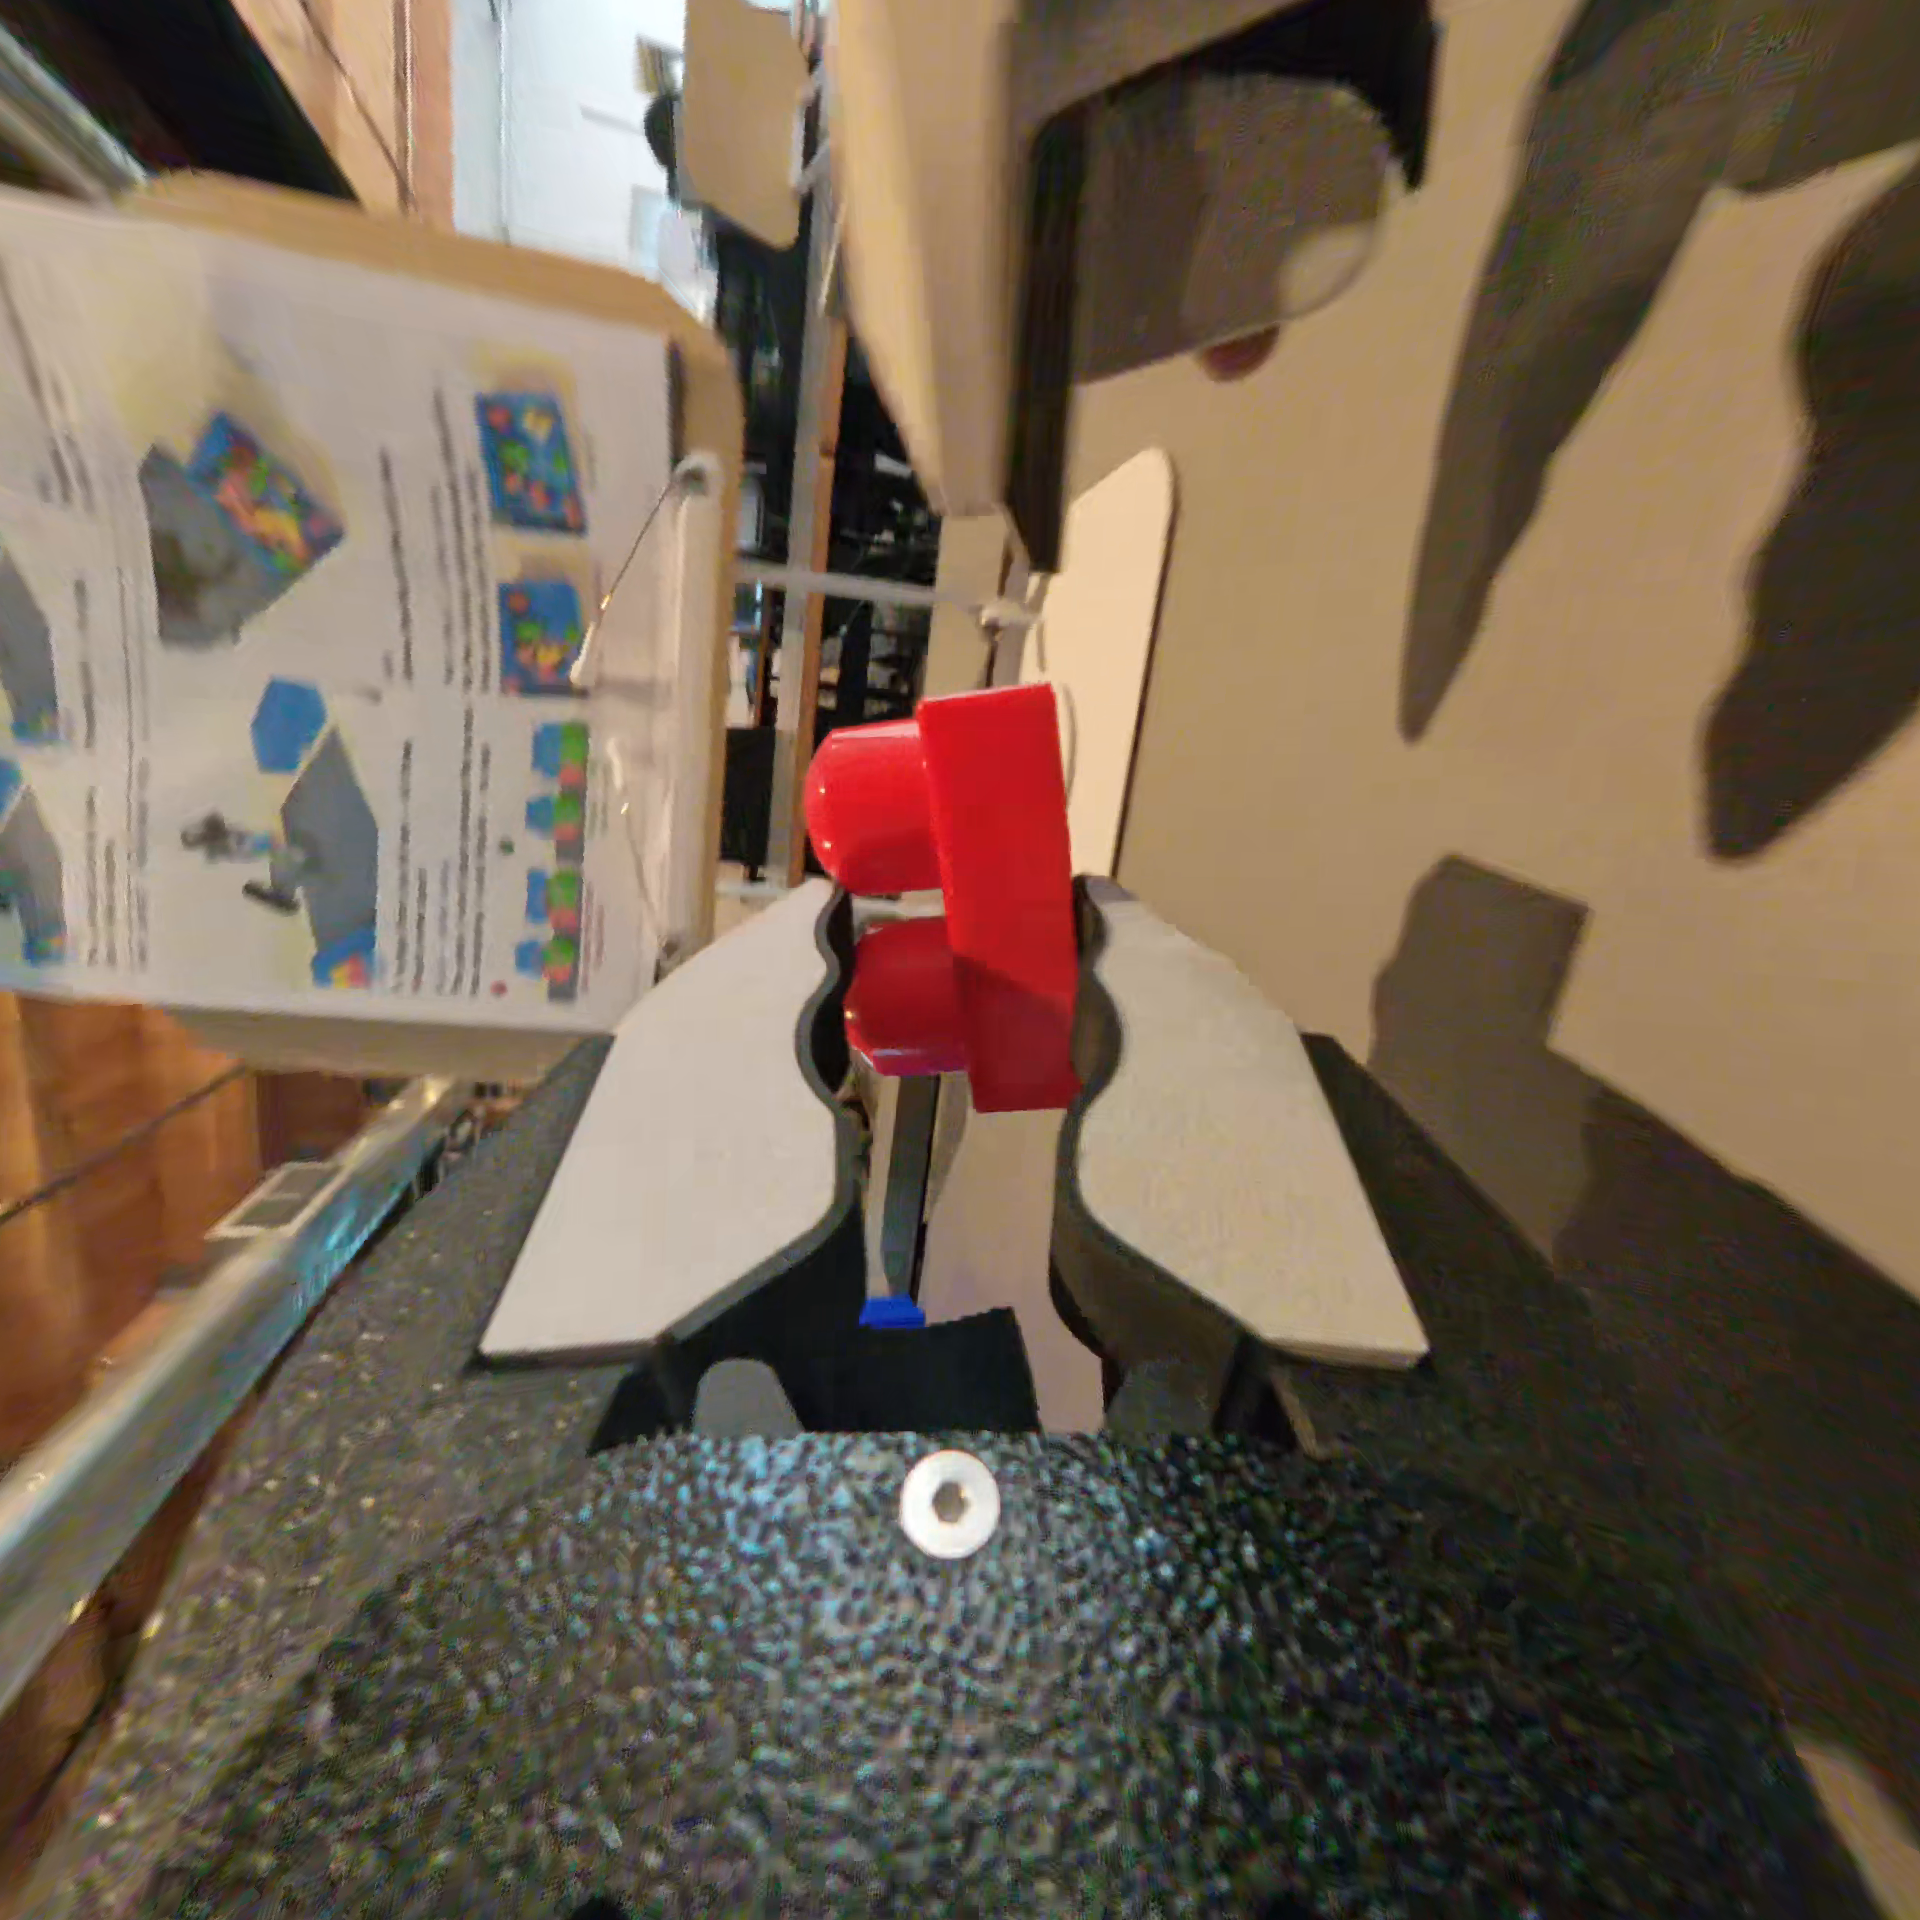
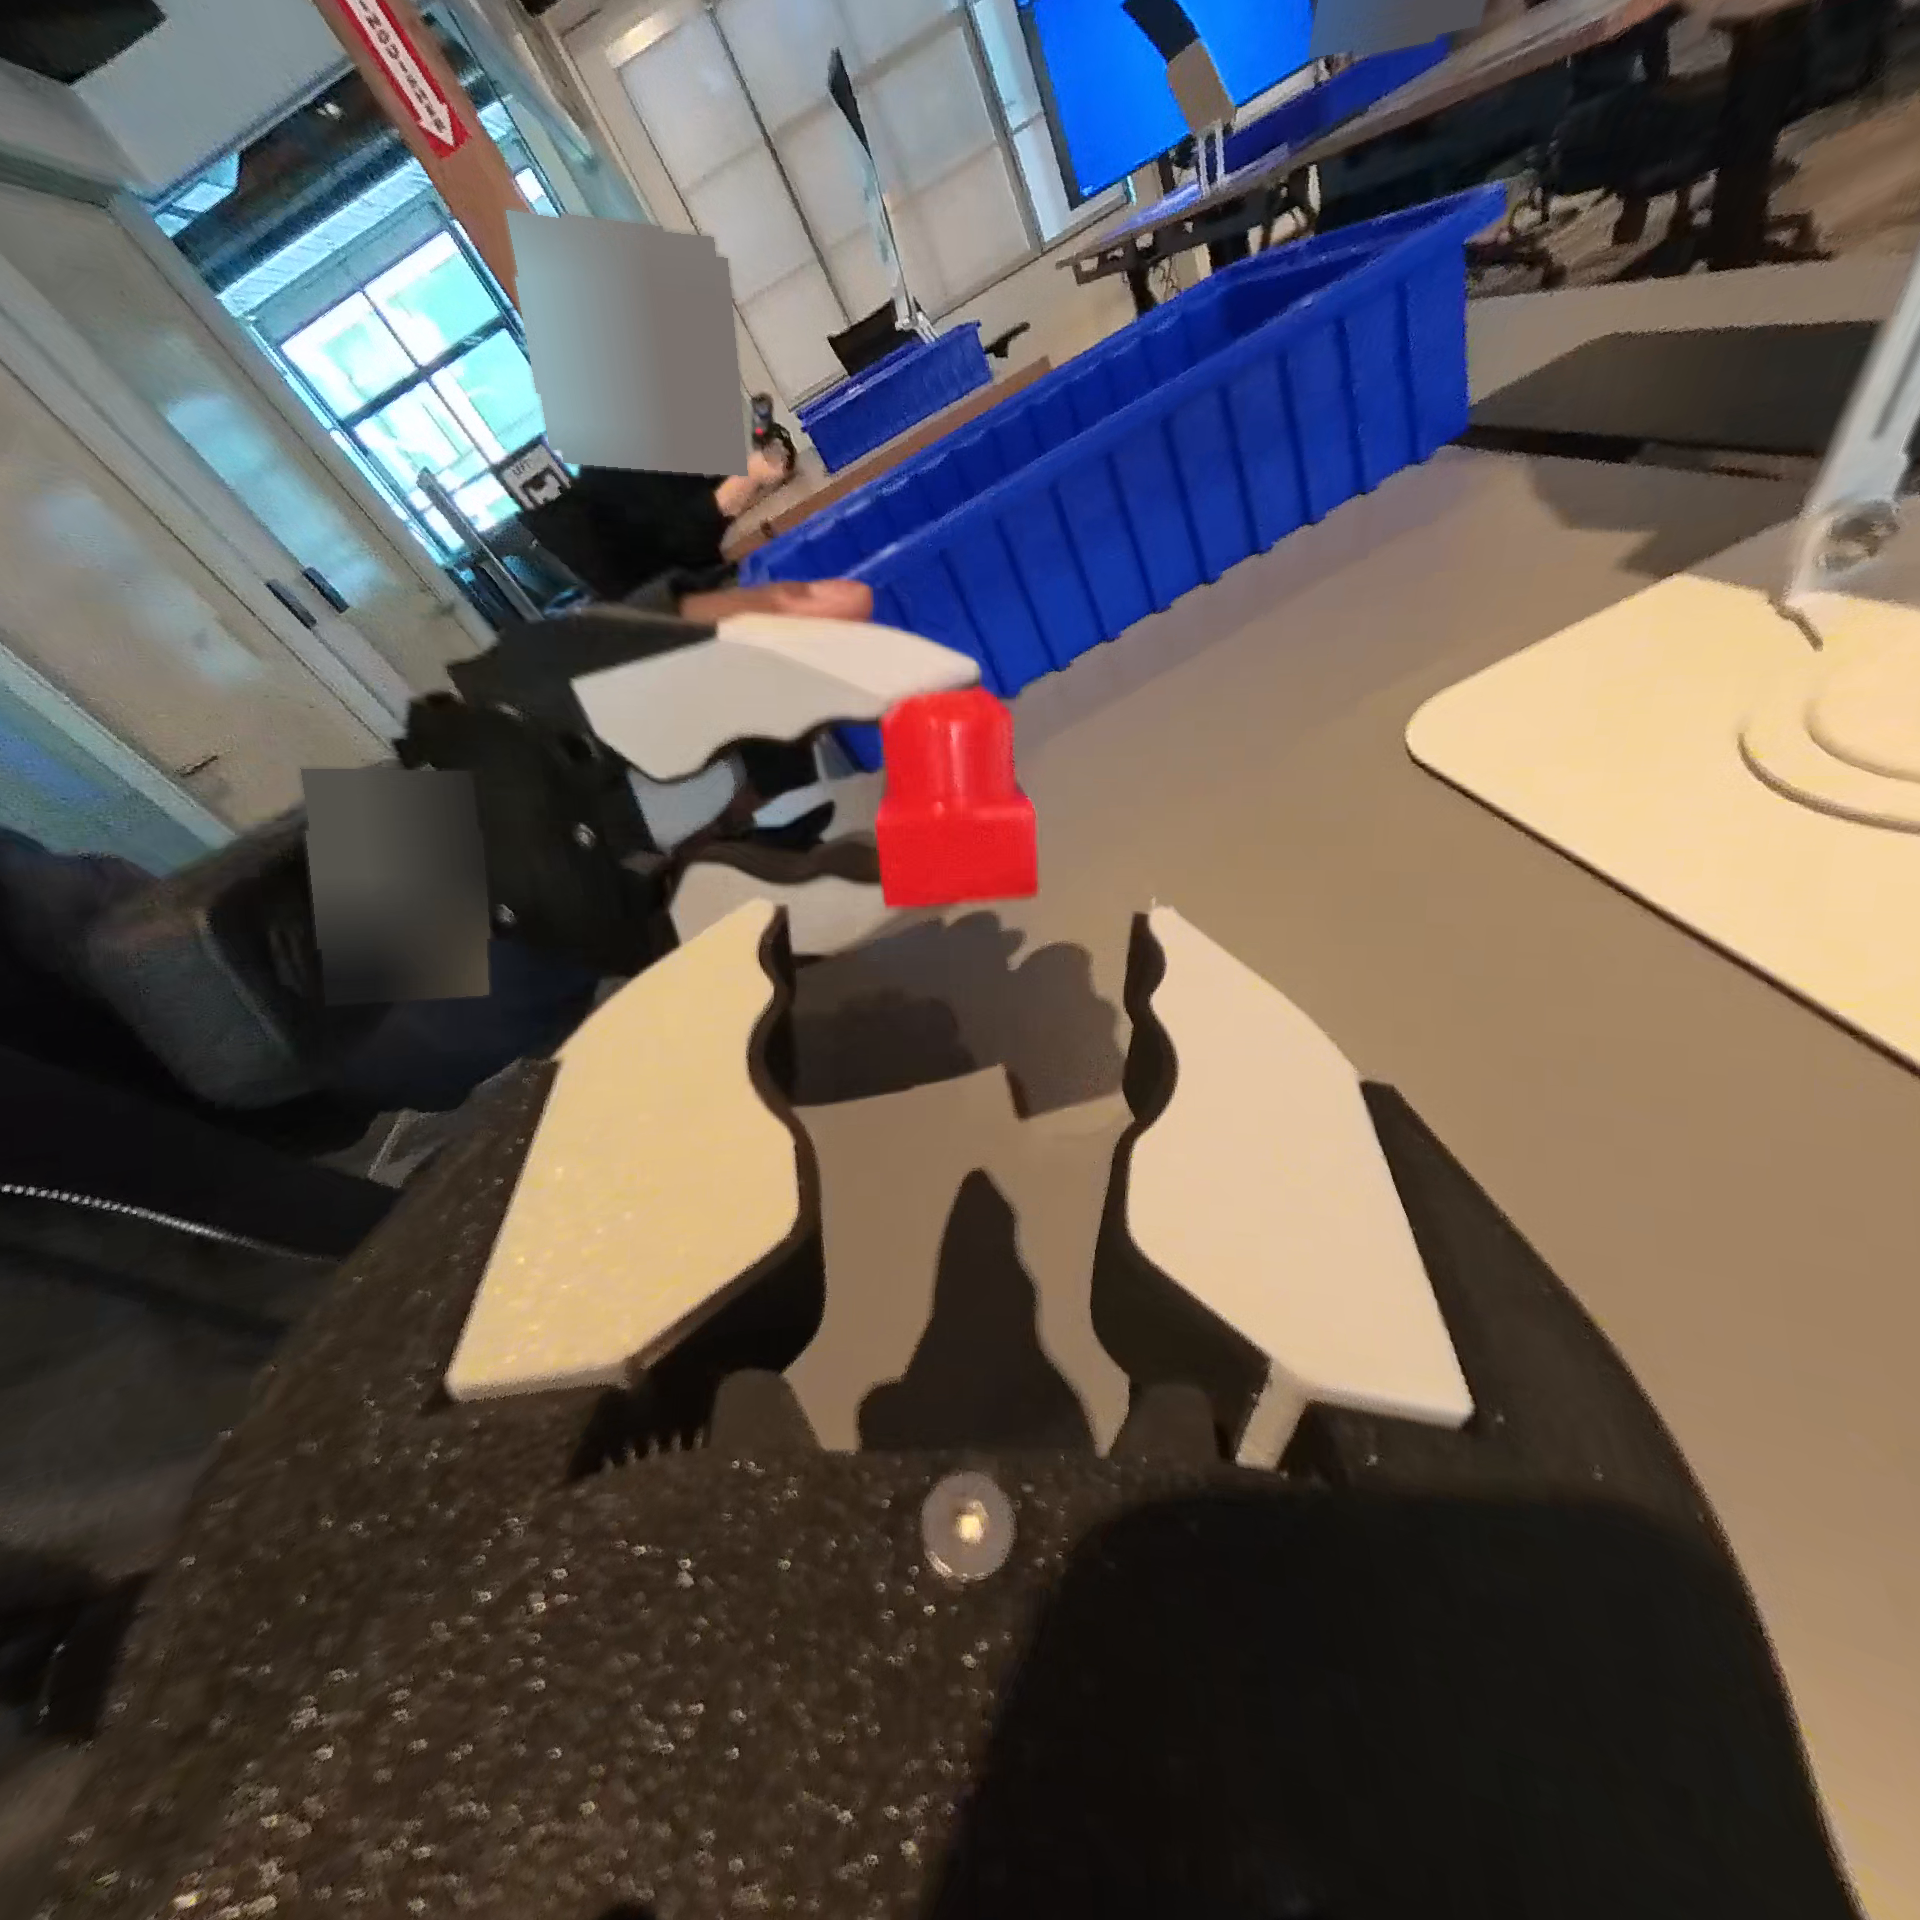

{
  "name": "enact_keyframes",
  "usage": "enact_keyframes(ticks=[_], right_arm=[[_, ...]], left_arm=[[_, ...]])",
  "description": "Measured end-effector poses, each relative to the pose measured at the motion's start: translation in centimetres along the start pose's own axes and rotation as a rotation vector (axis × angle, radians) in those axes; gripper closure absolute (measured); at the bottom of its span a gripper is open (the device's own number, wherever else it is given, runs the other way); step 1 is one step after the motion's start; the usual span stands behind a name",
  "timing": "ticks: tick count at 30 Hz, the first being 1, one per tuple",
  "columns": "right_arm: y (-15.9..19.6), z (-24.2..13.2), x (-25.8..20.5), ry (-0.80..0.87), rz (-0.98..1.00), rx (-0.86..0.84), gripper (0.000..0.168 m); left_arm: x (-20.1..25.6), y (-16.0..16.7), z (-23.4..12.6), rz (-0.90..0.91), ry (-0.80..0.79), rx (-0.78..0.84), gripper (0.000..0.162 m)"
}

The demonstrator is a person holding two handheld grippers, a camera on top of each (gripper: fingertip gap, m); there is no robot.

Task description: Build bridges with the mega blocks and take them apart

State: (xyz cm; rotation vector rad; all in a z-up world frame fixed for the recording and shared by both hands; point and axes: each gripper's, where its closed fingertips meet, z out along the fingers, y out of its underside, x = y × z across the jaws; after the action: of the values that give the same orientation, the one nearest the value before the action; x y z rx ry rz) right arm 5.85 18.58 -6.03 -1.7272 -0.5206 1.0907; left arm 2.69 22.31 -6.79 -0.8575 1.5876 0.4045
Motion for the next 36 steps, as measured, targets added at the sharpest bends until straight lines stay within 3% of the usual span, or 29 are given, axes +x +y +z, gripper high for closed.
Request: enact_keyframes(ticks=[6,10,12,18,30,36], right_arm=[[2.6,0.3,1.3,0.037,0.004,-0.131,0.106],[3.8,0.8,1.6,0.07,-0.045,-0.231,0.138],[4.5,1.0,1.6,0.077,-0.041,-0.278,0.14],[5.6,0.8,2.7,0.127,-0.082,-0.375,0.141],[7.2,-0.5,3.7,0.123,-0.138,-0.52,0.139],[7.3,-0.5,2.8,0.076,-0.205,-0.518,0.117]], left_arm=[[3.7,-2.1,1.8,0.059,0.057,0.091,0.123],[5.0,-2.7,1.5,0.03,0.102,0.144,0.122],[5.7,-2.6,1.3,0.004,0.137,0.166,0.121],[6.9,-1.4,0.1,-0.174,0.296,0.198,0.105],[4.2,0.1,-5.3,-0.632,0.429,0.209,0.106],[0.0,1.6,-10.2,-0.817,0.449,0.248,0.104]])
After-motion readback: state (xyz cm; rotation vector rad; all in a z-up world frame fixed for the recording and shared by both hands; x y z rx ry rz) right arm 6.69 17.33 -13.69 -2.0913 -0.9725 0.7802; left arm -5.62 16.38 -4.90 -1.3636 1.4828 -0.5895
